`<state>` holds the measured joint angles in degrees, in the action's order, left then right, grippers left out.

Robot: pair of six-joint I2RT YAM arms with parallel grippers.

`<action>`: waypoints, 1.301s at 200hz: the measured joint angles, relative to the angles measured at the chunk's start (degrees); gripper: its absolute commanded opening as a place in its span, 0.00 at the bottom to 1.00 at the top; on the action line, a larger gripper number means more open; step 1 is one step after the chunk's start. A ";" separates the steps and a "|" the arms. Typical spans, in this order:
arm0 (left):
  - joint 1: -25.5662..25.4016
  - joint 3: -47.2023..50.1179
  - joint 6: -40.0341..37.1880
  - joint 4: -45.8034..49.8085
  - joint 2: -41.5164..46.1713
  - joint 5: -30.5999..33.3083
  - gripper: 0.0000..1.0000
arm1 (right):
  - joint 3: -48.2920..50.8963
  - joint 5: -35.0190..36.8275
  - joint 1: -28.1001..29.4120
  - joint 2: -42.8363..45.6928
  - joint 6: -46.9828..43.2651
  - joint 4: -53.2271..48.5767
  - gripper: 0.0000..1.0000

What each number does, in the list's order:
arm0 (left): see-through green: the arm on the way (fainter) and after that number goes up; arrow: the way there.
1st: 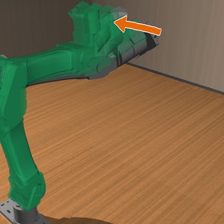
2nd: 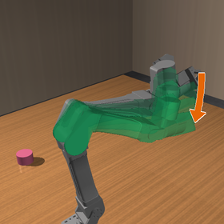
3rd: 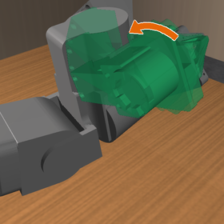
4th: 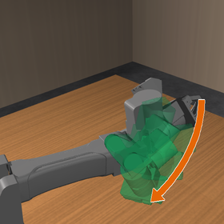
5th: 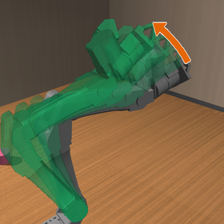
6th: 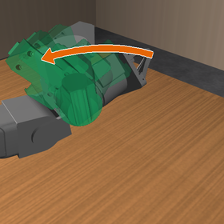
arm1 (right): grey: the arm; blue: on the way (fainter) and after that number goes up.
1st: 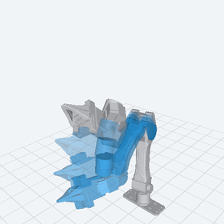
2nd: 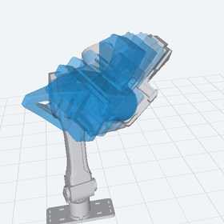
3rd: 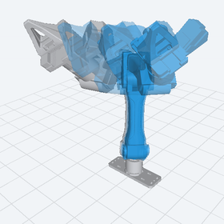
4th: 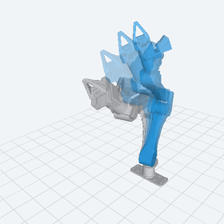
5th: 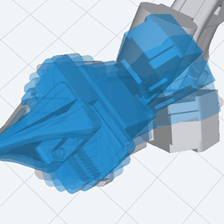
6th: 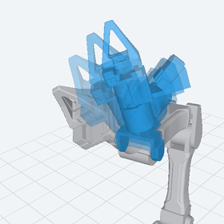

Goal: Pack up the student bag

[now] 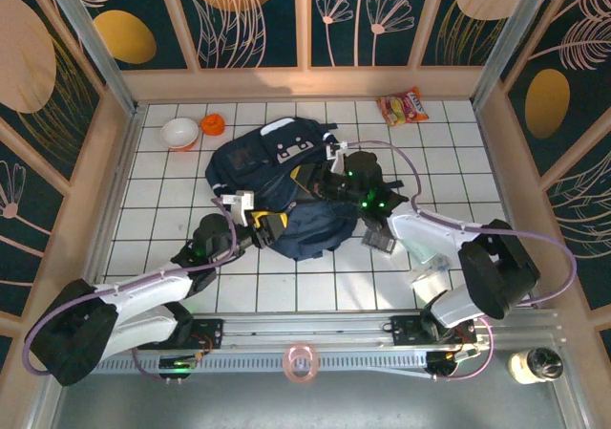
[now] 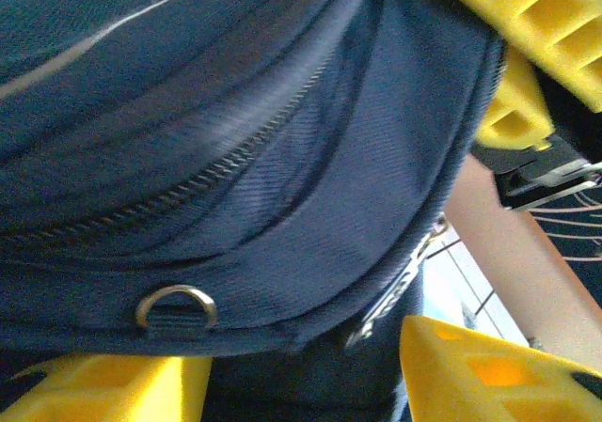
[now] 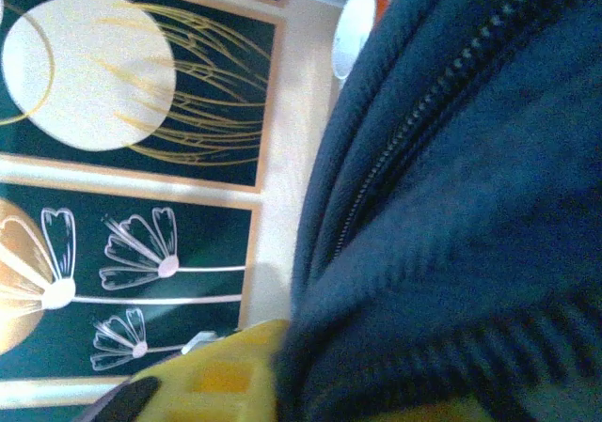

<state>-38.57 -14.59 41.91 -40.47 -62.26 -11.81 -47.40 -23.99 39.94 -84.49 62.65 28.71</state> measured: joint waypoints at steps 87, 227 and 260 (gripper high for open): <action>0.00 1.05 8.00 -1.20 3.30 -1.68 0.62 | -0.22 1.79 2.05 -1.25 0.92 1.05 0.00; -0.35 -0.42 8.37 3.85 5.64 3.48 0.00 | -2.97 1.14 1.92 -1.81 -0.85 -2.29 0.00; -0.79 -0.42 6.97 10.56 9.92 7.98 0.00 | -3.67 -0.74 0.02 0.02 -2.56 -5.46 0.00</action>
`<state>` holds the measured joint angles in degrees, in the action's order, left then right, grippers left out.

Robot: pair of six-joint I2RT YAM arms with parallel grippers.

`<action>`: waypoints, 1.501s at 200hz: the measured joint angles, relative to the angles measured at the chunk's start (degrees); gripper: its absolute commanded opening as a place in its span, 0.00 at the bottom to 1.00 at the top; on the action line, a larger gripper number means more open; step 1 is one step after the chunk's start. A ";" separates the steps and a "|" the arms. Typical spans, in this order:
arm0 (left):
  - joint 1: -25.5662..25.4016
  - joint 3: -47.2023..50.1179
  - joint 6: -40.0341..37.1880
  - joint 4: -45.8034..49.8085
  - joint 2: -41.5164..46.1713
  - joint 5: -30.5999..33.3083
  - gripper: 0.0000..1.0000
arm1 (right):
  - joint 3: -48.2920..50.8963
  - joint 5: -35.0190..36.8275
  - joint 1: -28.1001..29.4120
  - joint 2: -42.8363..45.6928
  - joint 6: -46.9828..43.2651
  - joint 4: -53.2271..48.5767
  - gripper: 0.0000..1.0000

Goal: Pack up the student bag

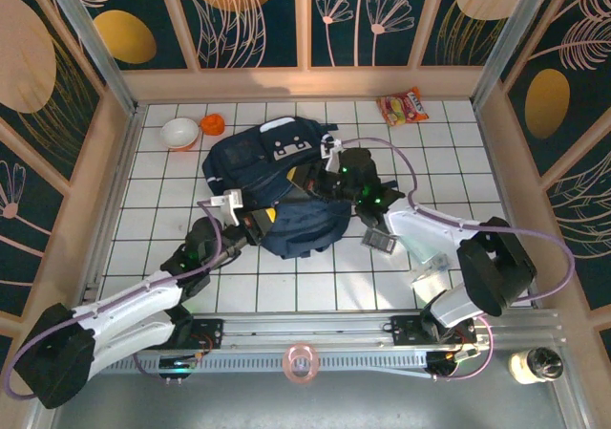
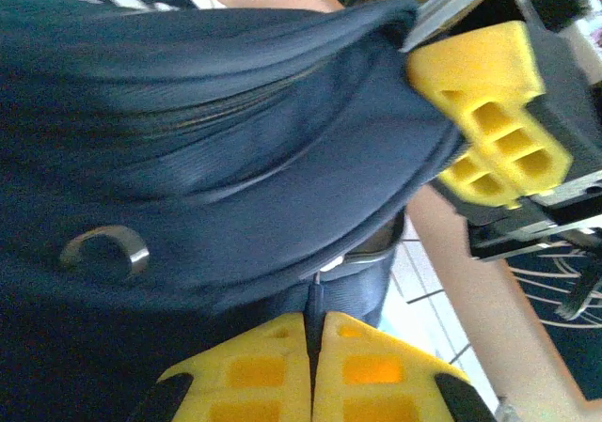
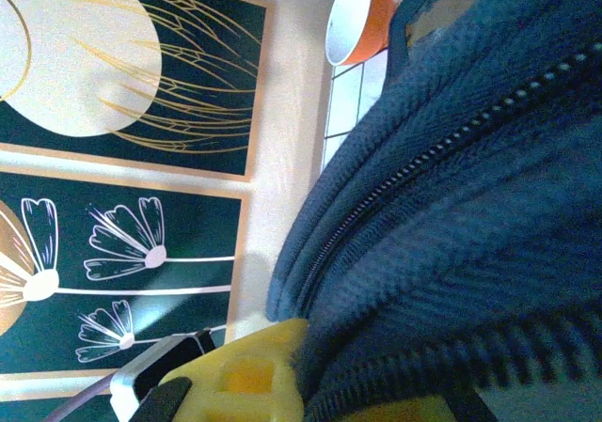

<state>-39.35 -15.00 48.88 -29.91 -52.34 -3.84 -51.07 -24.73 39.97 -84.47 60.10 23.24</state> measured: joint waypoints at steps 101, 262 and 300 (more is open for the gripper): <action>8.68 -0.55 -1.09 8.44 -4.31 16.55 0.00 | -3.74 -9.64 -5.86 5.88 -1.68 -6.27 0.00; 13.38 -16.00 -59.54 15.93 1.09 -9.94 0.99 | -8.02 -1.40 2.01 -10.62 2.91 10.34 0.00; 13.22 -18.86 -65.37 16.46 -4.94 -6.14 0.90 | -8.15 -1.22 3.85 -11.58 4.00 11.34 0.00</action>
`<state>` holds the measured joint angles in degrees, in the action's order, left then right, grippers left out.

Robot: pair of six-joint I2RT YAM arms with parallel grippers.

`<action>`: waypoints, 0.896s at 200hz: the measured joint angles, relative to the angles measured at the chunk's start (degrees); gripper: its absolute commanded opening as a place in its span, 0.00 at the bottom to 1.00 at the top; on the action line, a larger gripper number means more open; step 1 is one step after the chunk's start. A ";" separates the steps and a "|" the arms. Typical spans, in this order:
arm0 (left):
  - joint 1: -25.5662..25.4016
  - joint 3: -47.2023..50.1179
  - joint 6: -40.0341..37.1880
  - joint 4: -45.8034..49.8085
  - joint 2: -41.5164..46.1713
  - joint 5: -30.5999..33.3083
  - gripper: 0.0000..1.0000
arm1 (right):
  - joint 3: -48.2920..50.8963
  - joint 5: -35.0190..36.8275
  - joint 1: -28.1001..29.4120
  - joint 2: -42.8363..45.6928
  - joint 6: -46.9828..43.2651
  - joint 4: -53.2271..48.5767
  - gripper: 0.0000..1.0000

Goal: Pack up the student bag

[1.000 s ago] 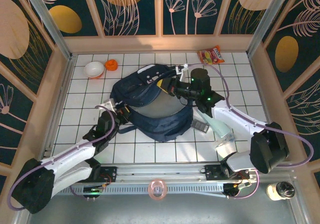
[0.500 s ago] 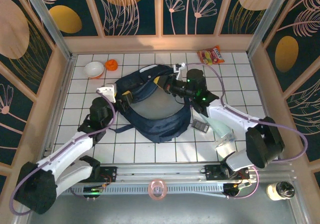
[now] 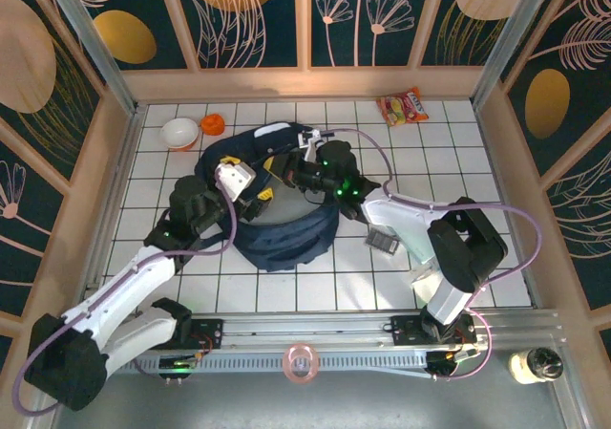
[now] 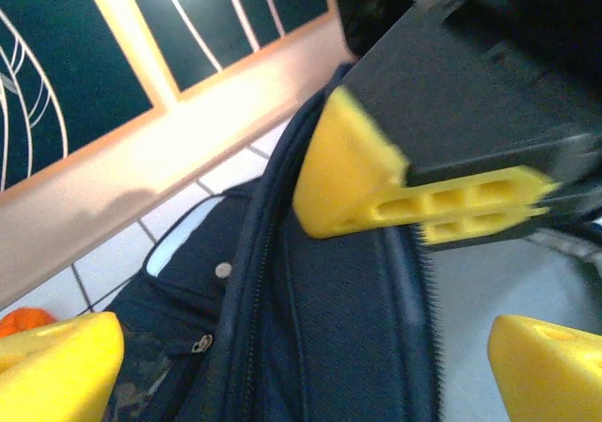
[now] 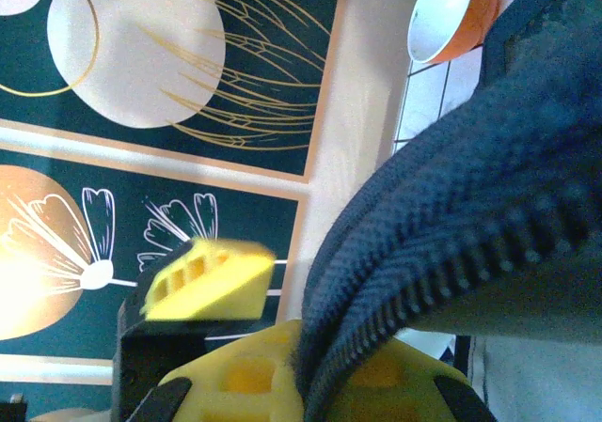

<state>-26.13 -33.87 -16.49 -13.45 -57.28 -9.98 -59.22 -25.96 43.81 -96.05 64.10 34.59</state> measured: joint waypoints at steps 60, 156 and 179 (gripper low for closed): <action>-0.90 -3.65 -2.95 -0.04 -7.85 8.61 0.07 | -1.49 0.33 -0.90 3.63 -5.38 -10.38 0.45; -0.76 -4.72 -0.79 0.50 -5.64 10.49 0.04 | -6.27 22.82 -24.15 15.15 -55.12 -72.61 0.84; -0.76 -4.87 -0.72 0.68 -5.66 10.45 0.04 | -4.37 25.75 -29.05 12.15 -61.90 -77.99 0.99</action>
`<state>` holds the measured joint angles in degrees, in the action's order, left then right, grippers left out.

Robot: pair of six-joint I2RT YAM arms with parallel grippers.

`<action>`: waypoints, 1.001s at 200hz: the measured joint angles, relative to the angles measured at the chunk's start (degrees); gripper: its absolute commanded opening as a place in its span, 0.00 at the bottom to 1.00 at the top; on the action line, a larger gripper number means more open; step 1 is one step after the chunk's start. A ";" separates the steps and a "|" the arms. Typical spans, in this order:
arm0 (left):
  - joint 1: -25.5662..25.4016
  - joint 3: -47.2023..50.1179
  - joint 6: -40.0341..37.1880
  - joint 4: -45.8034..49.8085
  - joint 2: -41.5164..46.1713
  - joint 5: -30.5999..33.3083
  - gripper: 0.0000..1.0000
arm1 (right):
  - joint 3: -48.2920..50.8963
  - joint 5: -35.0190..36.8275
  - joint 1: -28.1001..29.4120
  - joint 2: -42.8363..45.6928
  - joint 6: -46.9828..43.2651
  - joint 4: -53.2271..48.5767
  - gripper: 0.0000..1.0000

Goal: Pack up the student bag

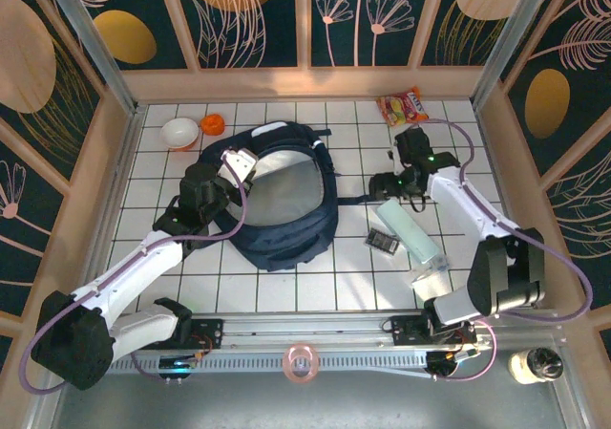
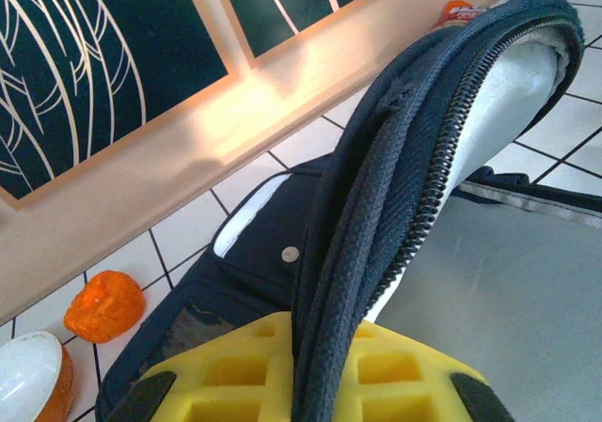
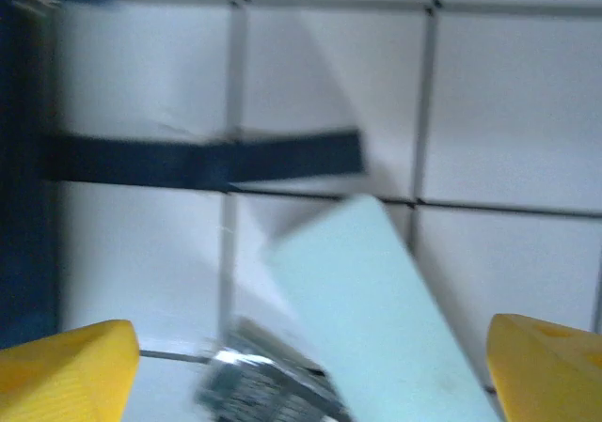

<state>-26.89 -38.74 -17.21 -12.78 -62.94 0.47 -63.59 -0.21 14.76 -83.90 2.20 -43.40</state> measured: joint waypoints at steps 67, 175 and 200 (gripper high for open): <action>0.13 -0.07 0.37 0.59 0.00 -1.29 0.05 | 1.27 3.08 -1.70 -11.50 -8.35 -1.79 0.99; 0.26 -0.07 1.20 0.63 -0.96 -3.02 0.04 | -0.11 0.17 -4.13 -19.28 -11.50 -1.49 0.61; 0.28 -0.07 2.12 0.61 -0.98 -3.26 0.04 | -0.26 0.35 -5.03 -18.21 -11.10 -1.46 0.59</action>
<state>-26.61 -38.81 -15.09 -12.16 -63.92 -2.79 -63.86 0.14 9.74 -102.10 -8.91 -44.86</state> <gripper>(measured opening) 0.091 0.636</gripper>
